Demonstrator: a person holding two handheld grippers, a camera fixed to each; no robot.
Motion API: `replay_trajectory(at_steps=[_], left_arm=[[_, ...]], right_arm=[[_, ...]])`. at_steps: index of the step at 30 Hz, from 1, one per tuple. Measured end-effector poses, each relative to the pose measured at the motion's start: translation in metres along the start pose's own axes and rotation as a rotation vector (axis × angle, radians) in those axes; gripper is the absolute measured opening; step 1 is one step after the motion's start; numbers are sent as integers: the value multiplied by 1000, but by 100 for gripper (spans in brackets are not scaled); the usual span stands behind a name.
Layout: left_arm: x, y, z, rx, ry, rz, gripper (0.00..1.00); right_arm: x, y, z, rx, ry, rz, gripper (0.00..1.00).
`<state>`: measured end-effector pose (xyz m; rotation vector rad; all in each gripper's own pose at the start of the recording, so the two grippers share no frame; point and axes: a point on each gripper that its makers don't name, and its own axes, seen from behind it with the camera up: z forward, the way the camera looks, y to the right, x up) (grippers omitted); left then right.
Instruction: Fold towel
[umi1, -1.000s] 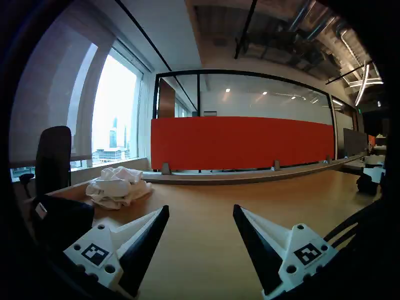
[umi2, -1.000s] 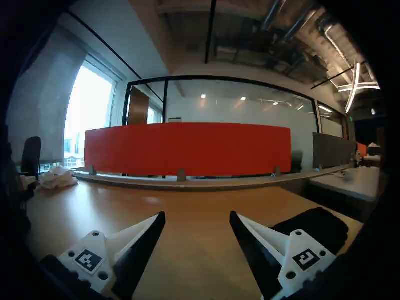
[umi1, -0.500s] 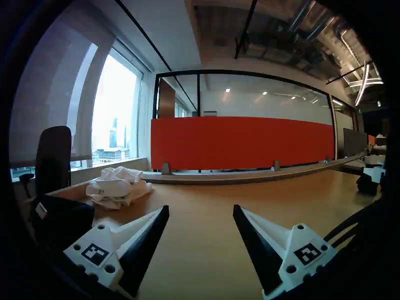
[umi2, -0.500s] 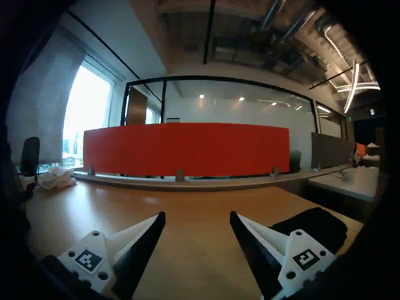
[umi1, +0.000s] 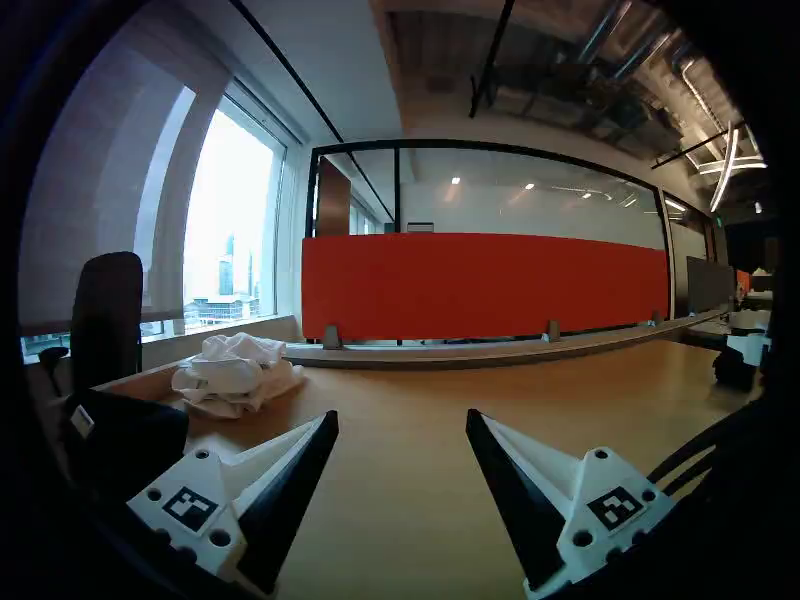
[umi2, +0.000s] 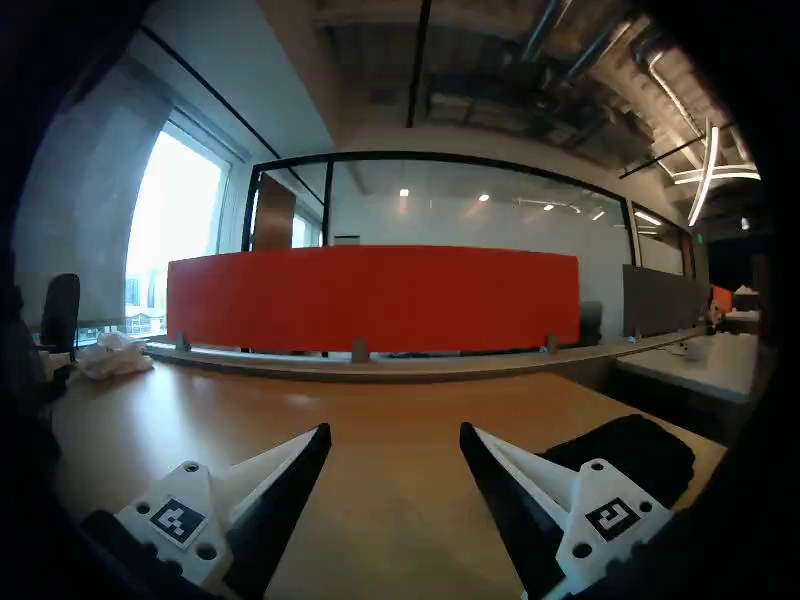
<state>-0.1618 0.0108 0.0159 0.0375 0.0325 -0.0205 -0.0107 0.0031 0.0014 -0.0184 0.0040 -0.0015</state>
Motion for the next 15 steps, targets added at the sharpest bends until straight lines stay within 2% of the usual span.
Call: replay_trajectory(at_steps=[15], left_arm=[[1,-1,0,0,-1,0,95]], right_arm=[[0,0,0,0,0,0,100]])
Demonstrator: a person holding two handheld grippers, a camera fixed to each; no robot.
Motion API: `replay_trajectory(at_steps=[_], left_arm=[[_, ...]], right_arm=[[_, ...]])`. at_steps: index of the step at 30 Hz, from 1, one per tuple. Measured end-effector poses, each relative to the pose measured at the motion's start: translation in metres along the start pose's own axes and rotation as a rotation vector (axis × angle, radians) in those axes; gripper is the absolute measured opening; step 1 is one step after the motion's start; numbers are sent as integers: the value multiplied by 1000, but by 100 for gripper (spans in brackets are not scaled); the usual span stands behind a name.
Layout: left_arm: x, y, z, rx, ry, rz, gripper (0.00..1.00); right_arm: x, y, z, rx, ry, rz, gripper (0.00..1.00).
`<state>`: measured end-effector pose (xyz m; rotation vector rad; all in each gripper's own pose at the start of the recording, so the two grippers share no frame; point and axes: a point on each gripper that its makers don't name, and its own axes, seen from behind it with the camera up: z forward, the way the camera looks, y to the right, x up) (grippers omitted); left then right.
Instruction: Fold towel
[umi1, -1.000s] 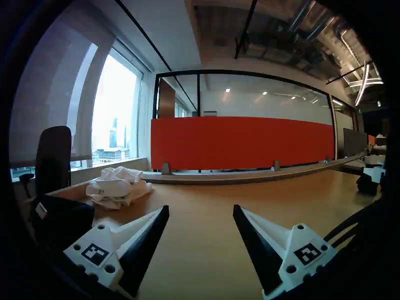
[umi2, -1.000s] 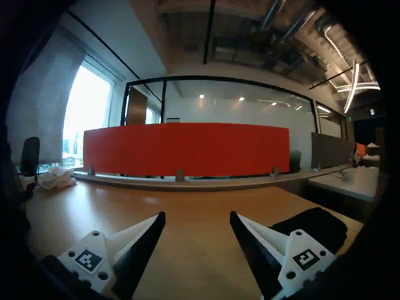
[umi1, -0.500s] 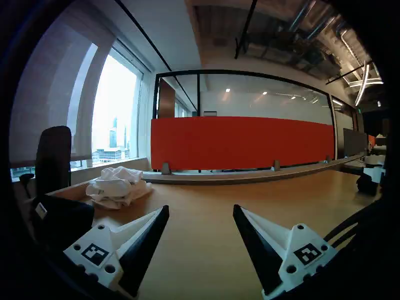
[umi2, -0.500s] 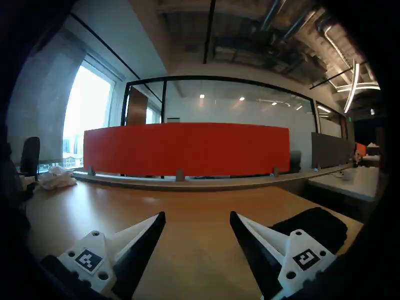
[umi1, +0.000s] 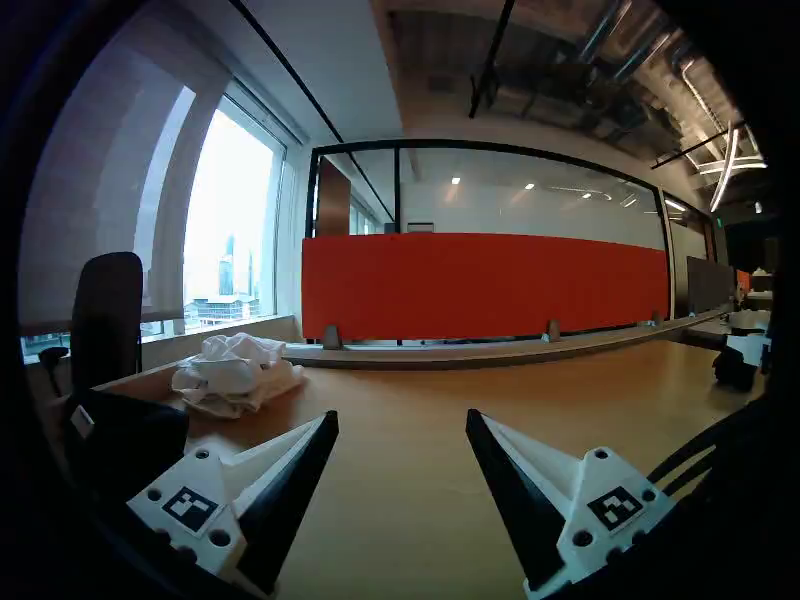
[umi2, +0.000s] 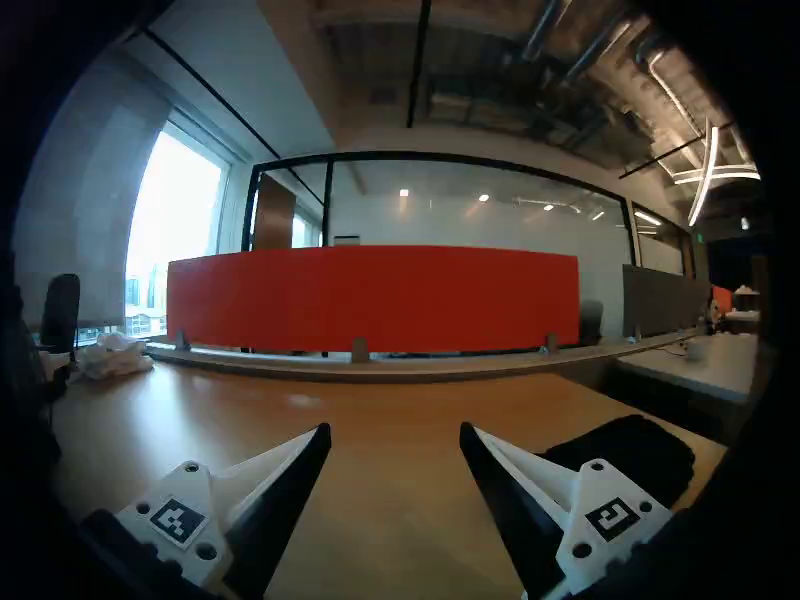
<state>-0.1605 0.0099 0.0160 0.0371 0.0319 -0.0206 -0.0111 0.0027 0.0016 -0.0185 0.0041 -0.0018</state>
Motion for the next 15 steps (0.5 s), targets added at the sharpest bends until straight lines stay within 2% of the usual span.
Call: replay_trajectory(at_steps=[15], left_arm=[[1,-1,-1,0,-1,0,95]], right_arm=[[0,0,0,0,0,0,100]])
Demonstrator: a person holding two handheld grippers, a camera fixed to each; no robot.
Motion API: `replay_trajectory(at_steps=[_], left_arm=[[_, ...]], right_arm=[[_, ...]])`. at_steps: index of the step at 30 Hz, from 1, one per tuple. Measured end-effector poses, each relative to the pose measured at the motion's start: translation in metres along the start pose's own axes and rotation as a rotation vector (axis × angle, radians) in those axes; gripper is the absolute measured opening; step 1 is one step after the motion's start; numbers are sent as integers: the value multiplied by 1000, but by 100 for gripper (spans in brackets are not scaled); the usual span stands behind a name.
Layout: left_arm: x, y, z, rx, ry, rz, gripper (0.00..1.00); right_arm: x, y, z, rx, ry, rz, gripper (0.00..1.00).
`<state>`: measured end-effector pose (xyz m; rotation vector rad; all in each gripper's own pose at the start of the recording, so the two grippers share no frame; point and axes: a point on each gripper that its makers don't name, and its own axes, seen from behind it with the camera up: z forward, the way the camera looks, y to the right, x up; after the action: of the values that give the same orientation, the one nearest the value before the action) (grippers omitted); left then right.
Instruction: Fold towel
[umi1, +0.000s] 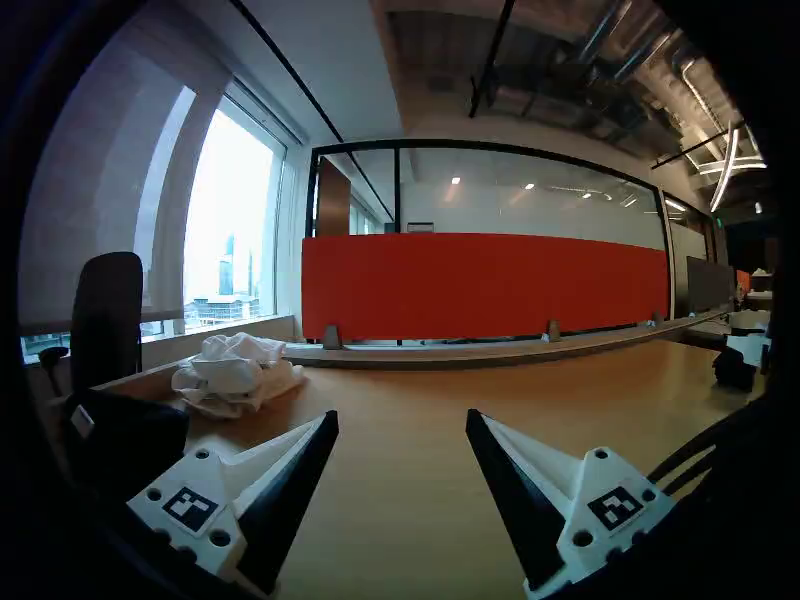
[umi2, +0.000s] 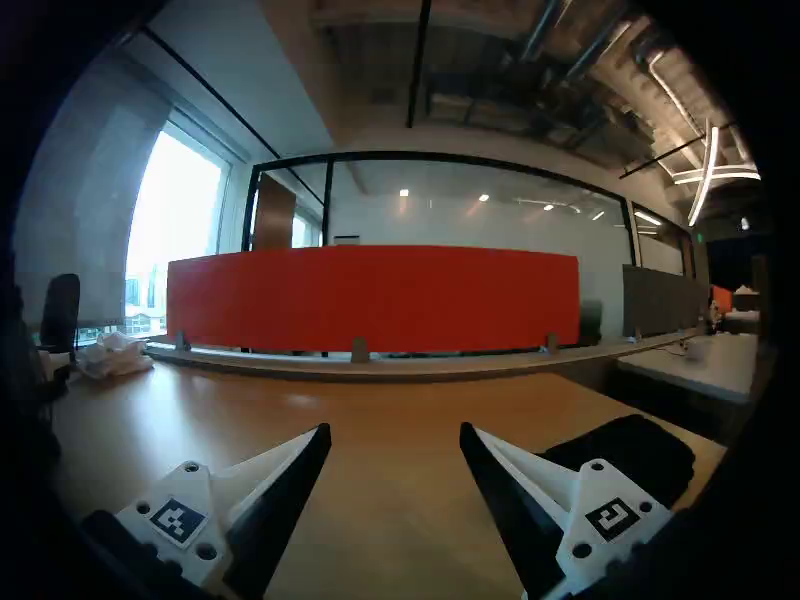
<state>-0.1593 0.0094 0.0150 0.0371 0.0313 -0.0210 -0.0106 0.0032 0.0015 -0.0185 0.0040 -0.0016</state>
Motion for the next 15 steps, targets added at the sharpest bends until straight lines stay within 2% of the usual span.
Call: replay_trajectory(at_steps=[15], left_arm=[[2,-1,0,-1,-2,-4,95]], right_arm=[[0,-1,0,0,0,0,100]])
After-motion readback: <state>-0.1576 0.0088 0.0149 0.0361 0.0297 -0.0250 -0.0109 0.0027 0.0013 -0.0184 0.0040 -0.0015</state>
